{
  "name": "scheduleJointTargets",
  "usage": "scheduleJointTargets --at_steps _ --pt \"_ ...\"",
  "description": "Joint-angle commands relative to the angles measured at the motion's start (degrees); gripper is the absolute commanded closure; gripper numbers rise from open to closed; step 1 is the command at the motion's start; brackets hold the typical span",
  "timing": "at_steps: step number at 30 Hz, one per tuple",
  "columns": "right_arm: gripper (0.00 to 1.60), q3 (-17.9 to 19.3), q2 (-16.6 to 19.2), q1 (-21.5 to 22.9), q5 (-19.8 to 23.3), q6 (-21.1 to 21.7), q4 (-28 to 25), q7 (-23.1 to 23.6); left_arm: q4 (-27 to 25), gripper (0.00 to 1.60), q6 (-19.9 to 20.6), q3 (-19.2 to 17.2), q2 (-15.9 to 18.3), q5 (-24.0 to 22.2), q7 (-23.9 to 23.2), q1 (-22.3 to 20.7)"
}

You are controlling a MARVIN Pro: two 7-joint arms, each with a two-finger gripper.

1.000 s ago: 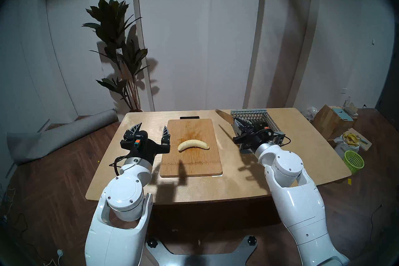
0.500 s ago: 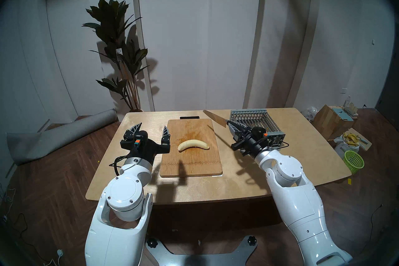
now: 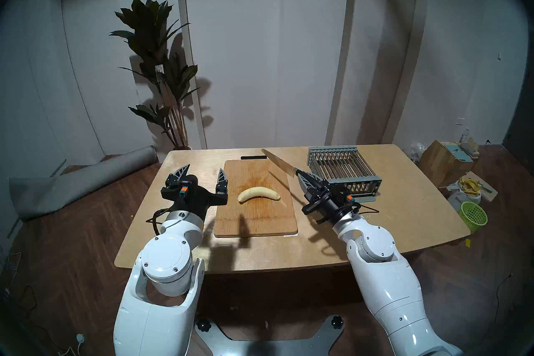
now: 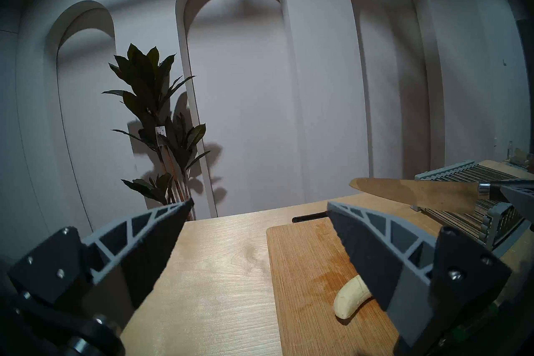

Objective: Cut the banana into four pieces on the cutting board

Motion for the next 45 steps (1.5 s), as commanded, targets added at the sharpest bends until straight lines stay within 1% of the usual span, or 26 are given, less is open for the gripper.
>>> scheduleJointTargets --at_steps 1,5,9,14,19,26,31,45 --pt "1.6 -1.6 -1.7 -2.1 2.2 -5.2 -1.4 2.9 -1.1 0.0 -0.2 0.0 0.0 0.0 0.0 -0.3" --pt "1.6 -3.0 -0.6 -3.1 2.3 -6.7 -0.4 5.5 -1.1 0.0 -0.2 0.0 0.0 0.0 0.0 -0.3" --pt "1.6 -3.5 -0.5 -3.7 2.2 -7.0 -0.8 6.2 -1.2 0.0 -0.2 0.0 0.0 0.0 0.0 -0.3" --pt "1.6 -2.6 -0.5 -7.1 2.2 -5.7 -3.9 4.8 -1.2 0.0 -0.2 0.0 0.0 0.0 0.0 -0.3" --pt "1.6 -1.3 -0.6 -10.8 2.7 -5.4 -7.1 3.6 -1.1 0.0 -0.2 0.0 0.0 0.0 0.0 -0.3" --pt "1.6 -0.8 -1.6 -14.3 3.3 -5.5 -8.6 2.1 -1.1 0.0 -0.2 0.0 0.0 0.0 0.0 -0.3" --pt "1.6 -1.5 -1.4 -14.5 3.1 -5.9 -8.5 2.4 -1.2 0.0 -0.2 0.0 0.0 0.0 0.0 -0.3" --pt "1.6 -3.4 -1.4 -11.4 3.2 -6.5 -4.6 3.7 -1.2 0.0 -0.2 0.0 0.0 0.0 0.0 -0.3"
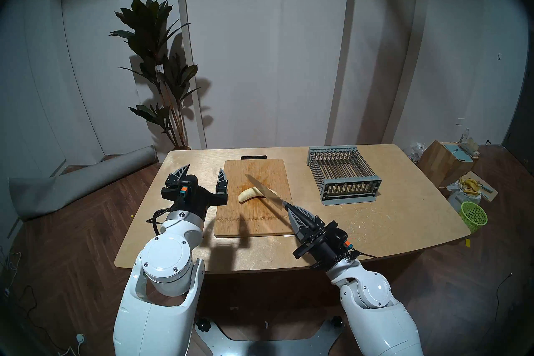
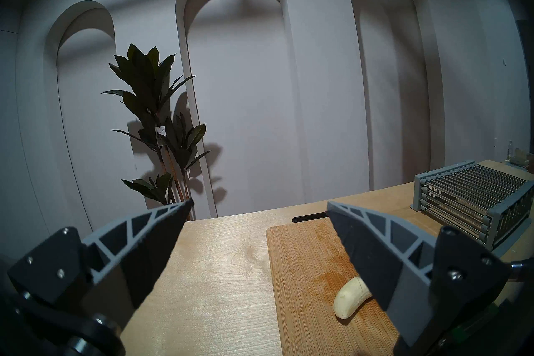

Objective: Cut the banana into four pieces on the cutting board

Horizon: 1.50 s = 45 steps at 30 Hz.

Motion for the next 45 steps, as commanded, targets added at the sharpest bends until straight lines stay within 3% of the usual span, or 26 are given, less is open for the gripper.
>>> scheduleJointTargets --at_steps 1,13,15,18,29,39,45 --pt "1.6 -0.4 -0.5 2.4 0.3 -1.0 0.4 0.7 -1.1 0.0 -0.2 0.0 0.0 0.0 0.0 -0.3" --pt "1.6 -0.6 -0.6 6.6 0.7 -0.8 4.5 1.5 -1.1 0.0 -0.2 0.0 0.0 0.0 0.0 -0.3" --pt "1.6 -0.6 -0.6 7.0 0.8 -0.7 5.0 1.6 -0.9 0.0 -0.1 0.0 0.8 -1.8 -2.6 -2.4" --pt "1.6 -0.7 -0.6 7.3 0.7 -0.5 5.5 1.7 0.4 0.0 -0.6 1.5 2.2 1.7 -2.7 -5.9" --pt "1.6 -1.0 -0.8 7.9 0.9 -0.4 6.9 1.9 1.6 0.0 0.6 1.3 4.6 0.3 -12.5 -11.5" --pt "1.6 -1.8 -1.3 8.7 0.8 -0.4 8.1 1.9 13.1 0.0 -0.4 3.1 9.1 -0.7 -23.5 -17.6" --pt "1.6 -2.1 -1.3 9.0 0.6 -0.4 8.4 1.9 17.7 0.0 0.1 0.3 7.5 -6.0 -29.0 -20.1"
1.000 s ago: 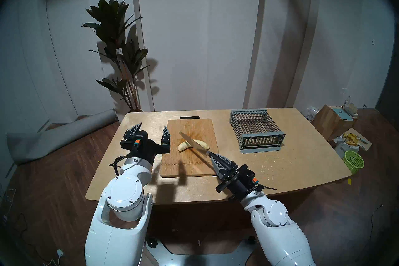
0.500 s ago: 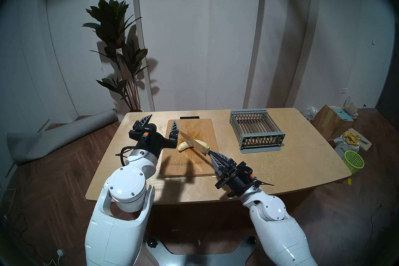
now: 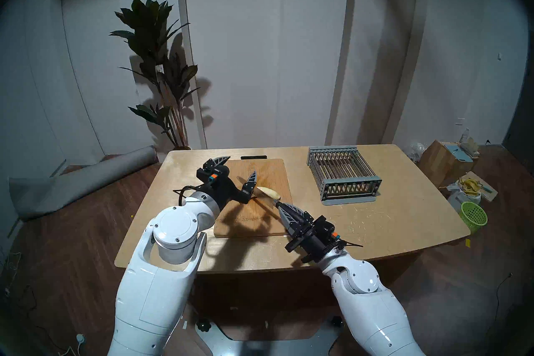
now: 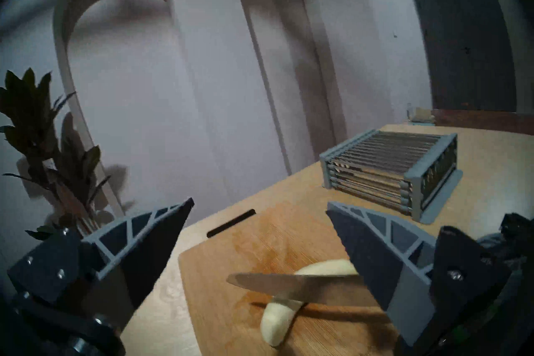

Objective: Cut the banana into four pieces on the cutting board

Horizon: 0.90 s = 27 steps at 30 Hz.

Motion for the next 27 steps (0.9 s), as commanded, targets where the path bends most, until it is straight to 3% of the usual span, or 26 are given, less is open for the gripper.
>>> scheduleJointTargets --at_steps 1,2,3,10,17,27 --pt "1.6 -0.2 -0.8 1.3 0.0 -0.3 -0.7 -0.3 4.0 0.0 0.0 -3.2 -0.5 -5.6 -6.0 -6.3" --pt "1.6 -0.2 -0.8 1.3 0.0 -0.3 -0.6 -0.3 4.3 0.0 0.3 -4.1 -1.2 -6.9 -6.1 -6.5" --pt "1.6 -0.3 -0.8 1.4 0.0 -0.3 -0.5 -0.3 5.3 1.6 0.8 -5.6 -1.6 -9.7 -7.8 -7.5" --pt "1.6 -0.9 -0.9 1.5 -0.3 -0.5 0.0 -0.6 9.6 1.6 5.4 -9.2 -3.7 -20.0 -13.6 -11.1" --pt "1.6 -1.6 -1.1 1.6 -0.9 -0.9 0.3 -1.4 16.8 1.6 11.3 -9.1 -4.6 -28.1 -20.2 -15.2" --pt "1.6 -2.2 -1.1 2.3 -2.5 -1.4 0.7 -2.8 22.2 1.6 14.9 -7.0 -3.7 -31.4 -27.2 -15.2"
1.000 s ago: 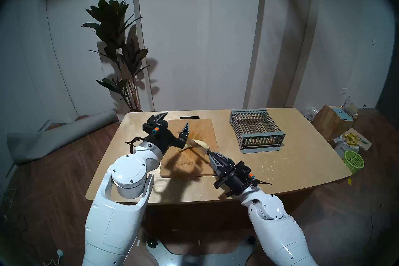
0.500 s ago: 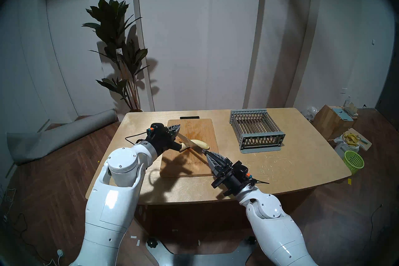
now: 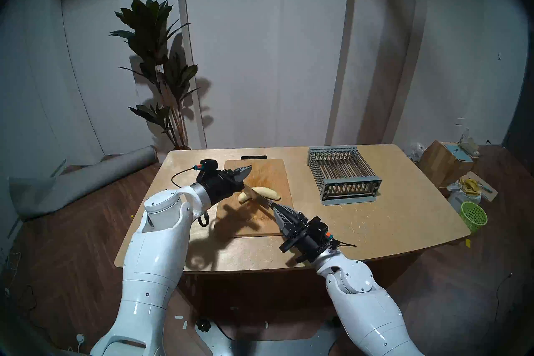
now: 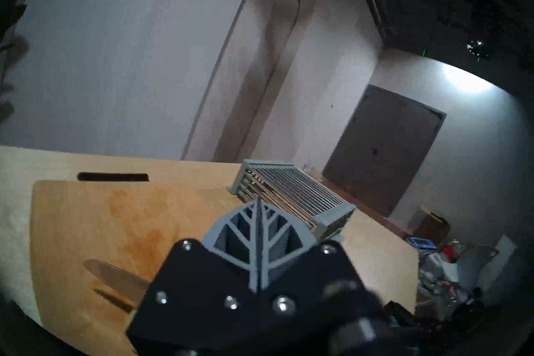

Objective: Cut the banana into four pieces on the cutting board

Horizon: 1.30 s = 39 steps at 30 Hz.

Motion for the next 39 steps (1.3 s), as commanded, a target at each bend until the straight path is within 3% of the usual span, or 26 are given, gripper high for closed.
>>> scheduleJointTargets --at_steps 1,15,20,27,39 --pt "1.6 -0.2 -0.7 1.2 -0.5 -1.1 -0.9 -0.4 1.2 1.6 0.7 1.3 0.4 -2.0 -4.7 -1.9" --pt "1.6 -0.8 -0.6 2.6 -0.9 -1.6 0.5 -0.5 4.1 1.6 -1.0 3.0 2.4 -0.5 -6.7 -0.5" --pt "1.6 -0.8 -0.5 2.7 -0.7 -1.6 0.2 -0.6 5.4 1.6 -2.6 5.9 3.5 2.9 -5.5 0.7" --pt "1.6 -0.6 -0.5 2.7 -0.6 -1.8 0.2 -0.6 8.0 1.6 -2.7 7.1 3.1 5.7 -2.1 0.6" --pt "1.6 -0.2 -0.6 2.4 -0.7 -1.5 -0.2 -0.8 9.2 1.6 -3.8 7.9 3.1 5.9 -0.6 0.9"
